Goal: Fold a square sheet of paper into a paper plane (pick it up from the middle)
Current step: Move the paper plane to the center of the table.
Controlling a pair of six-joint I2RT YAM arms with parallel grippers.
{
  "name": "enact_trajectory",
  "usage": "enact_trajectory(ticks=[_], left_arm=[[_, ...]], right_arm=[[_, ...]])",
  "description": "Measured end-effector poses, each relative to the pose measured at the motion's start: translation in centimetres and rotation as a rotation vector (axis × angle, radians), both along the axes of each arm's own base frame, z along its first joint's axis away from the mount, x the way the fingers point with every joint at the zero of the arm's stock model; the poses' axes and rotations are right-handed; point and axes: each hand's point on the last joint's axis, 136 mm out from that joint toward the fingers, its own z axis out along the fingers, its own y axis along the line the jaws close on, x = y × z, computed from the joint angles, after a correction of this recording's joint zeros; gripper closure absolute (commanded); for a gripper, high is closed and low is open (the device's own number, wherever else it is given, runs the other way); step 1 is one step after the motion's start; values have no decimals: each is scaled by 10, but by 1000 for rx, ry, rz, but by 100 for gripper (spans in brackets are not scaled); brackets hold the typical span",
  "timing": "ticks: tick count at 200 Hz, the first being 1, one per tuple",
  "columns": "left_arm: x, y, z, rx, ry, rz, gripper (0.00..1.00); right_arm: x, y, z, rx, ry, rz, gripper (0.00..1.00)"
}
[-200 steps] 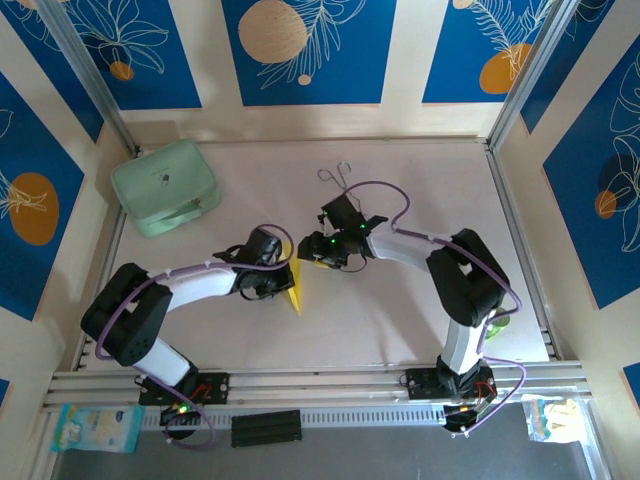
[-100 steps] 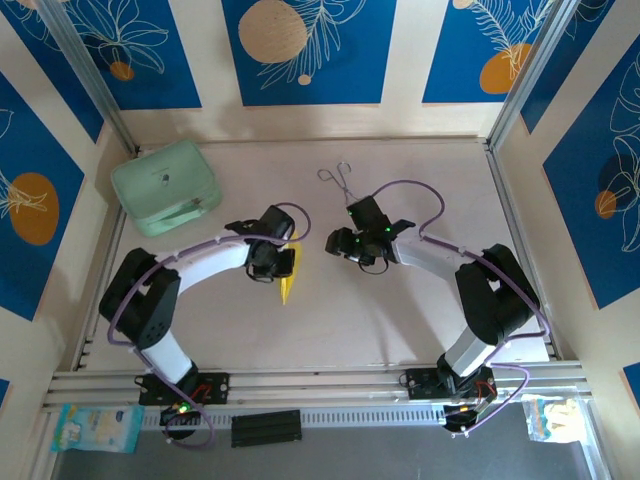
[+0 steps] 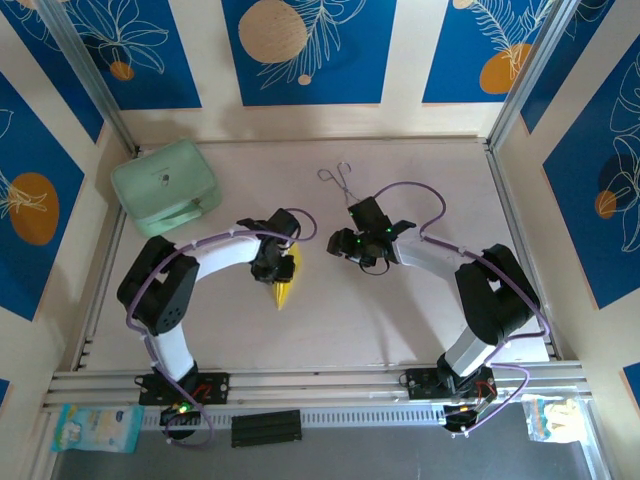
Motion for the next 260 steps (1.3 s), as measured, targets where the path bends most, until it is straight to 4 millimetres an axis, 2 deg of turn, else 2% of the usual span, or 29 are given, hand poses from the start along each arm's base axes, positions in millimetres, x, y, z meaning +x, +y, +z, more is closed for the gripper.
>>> enact_trajectory(ticks=[62,113,136,170,200,219,260], left_arm=[[-4,-6,-8,25,9,-5,86],[1,-7,-5,40,-7,12,95],[8,-8,1,51,-35,23,96],[34,-18,26,35,-122,17,96],[70,-37,50,0,-205,7,95],[90,-48,46,-2,-217,4,94],[124,-55,15,25,-187,26,92]], right_arm=[[-1,1,0,6,6,-3,43],[1,-2,0,6,8,-13,43],[0,-10,-1,2,9,-30,42],[0,-28,7,-1,-19,-70,38],[0,-45,16,-7,-57,-103,36],[-4,-54,16,-9,-61,-116,36],[-9,-64,11,-13,-47,-132,36]])
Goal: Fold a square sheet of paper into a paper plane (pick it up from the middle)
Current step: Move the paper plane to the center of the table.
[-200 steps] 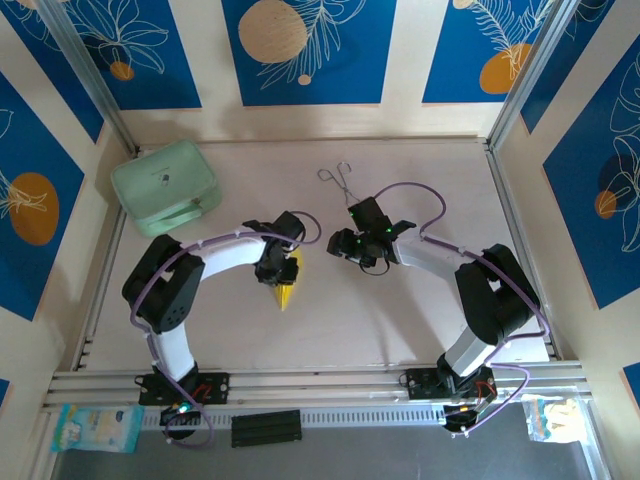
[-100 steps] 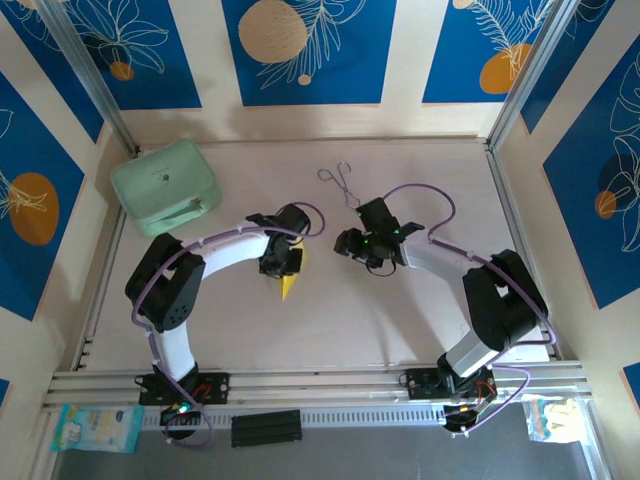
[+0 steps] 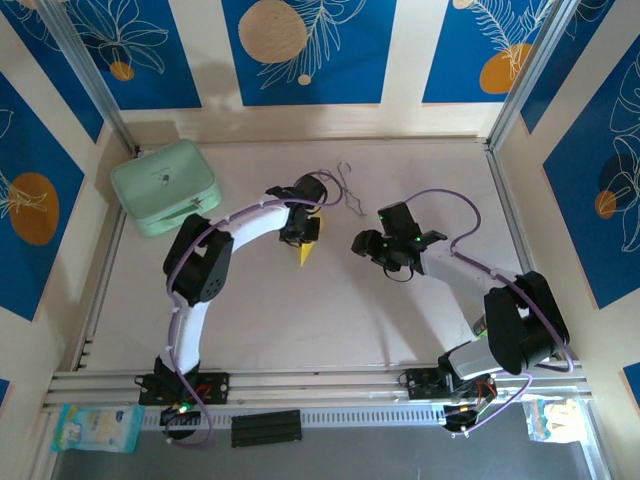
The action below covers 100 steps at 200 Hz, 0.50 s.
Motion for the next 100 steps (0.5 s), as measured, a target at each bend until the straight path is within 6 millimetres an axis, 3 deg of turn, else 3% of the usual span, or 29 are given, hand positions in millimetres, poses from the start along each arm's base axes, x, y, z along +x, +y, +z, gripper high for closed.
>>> enact_trajectory(ticks=[39,100], left_arm=[[15,-3,-7,3,6,18,88],[17,-3,-11,13,20,35,79]], right_arm=[[-1,3,3,21,1,10,36],[-5,6,2,38,13,24,36]])
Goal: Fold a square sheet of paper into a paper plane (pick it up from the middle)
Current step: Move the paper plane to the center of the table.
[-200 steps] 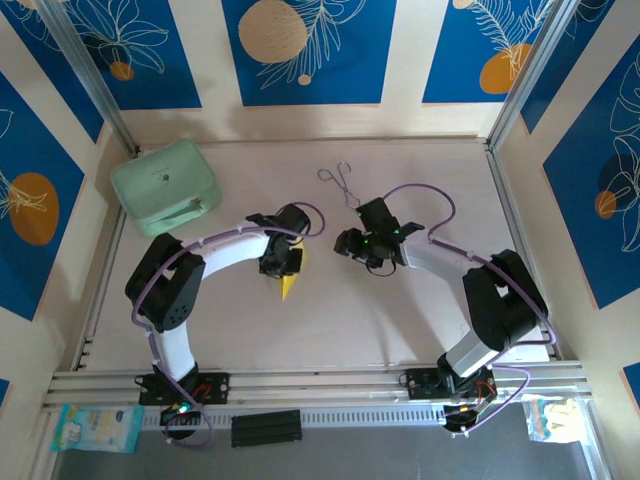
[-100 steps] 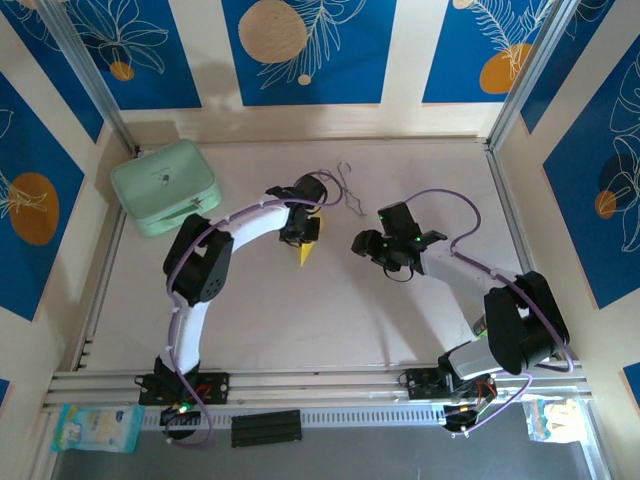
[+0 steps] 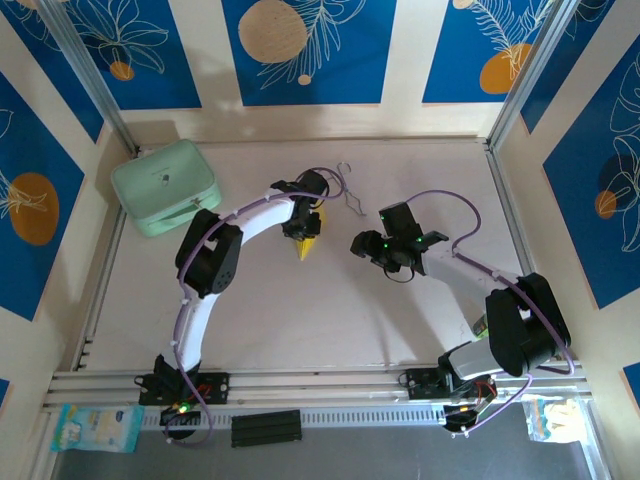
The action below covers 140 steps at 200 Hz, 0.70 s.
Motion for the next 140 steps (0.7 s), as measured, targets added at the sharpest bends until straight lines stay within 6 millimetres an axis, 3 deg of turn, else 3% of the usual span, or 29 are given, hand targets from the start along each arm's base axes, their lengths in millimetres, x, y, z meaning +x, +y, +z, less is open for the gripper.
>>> enact_trajectory(ticks=[140], left_arm=[[6,7,-5,23,-20,77,65]], right_arm=[[-1,1,1,5,0,7,36]])
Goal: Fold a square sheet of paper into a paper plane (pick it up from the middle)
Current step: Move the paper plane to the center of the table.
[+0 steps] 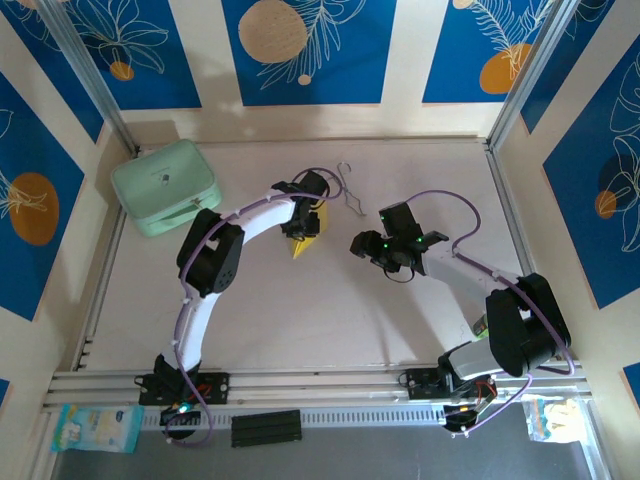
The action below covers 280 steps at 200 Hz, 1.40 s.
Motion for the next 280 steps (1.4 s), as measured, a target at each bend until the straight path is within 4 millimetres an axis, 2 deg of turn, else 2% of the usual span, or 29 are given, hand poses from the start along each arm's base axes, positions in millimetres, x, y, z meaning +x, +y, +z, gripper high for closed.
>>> enact_trajectory(ticks=[49,109,163,280], left_arm=[[1,0,-1,-7,-6,20,58],[4,2,-1,-23,-18,114,58],[10,17,-1,18,-60,248,55],[17,23,2,68,-59,323,50]], right_arm=[[-3,-1,-4,-4,9,0,36],[-3,-1,-4,-4,9,1,36],[-3,-1,-4,-5,7,4,36],[-3,-1,-3,0,10,6,37]])
